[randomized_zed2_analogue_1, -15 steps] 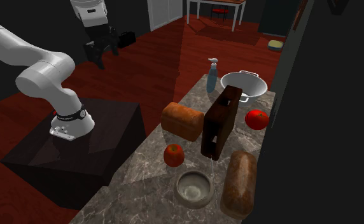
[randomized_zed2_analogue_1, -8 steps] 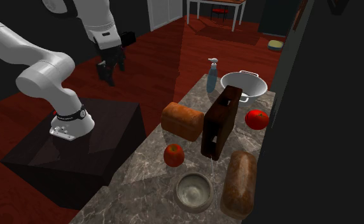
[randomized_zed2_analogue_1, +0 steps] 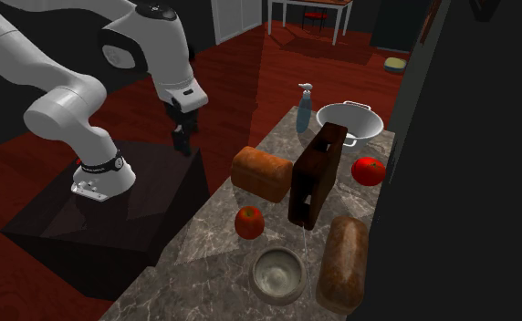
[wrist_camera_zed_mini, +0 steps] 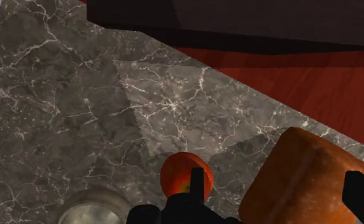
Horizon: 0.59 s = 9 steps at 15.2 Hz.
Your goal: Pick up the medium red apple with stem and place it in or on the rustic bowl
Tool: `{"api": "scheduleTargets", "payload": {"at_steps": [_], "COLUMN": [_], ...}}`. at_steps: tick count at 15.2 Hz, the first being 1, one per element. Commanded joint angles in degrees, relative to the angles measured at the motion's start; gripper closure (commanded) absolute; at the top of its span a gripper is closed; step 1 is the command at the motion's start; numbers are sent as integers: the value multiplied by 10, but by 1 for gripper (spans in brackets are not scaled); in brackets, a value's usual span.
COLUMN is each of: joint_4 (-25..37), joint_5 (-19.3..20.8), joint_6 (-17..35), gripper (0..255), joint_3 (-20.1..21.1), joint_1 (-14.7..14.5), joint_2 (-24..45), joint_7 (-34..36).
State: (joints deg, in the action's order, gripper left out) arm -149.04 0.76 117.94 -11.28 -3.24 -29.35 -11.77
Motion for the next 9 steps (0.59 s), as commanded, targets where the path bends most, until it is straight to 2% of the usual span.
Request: {"api": "scheduleTargets", "payload": {"at_steps": [1, 5, 9], "joint_4": [-3, 10, 37], "joint_5": [4, 0, -20], "joint_6": [45, 130, 207], "gripper": [0, 0, 0], "joint_3": [-10, -30, -44], "joint_1": [-6, -20, -35], "joint_2": [38, 130, 229], "joint_7": [-31, -93, -162]}}
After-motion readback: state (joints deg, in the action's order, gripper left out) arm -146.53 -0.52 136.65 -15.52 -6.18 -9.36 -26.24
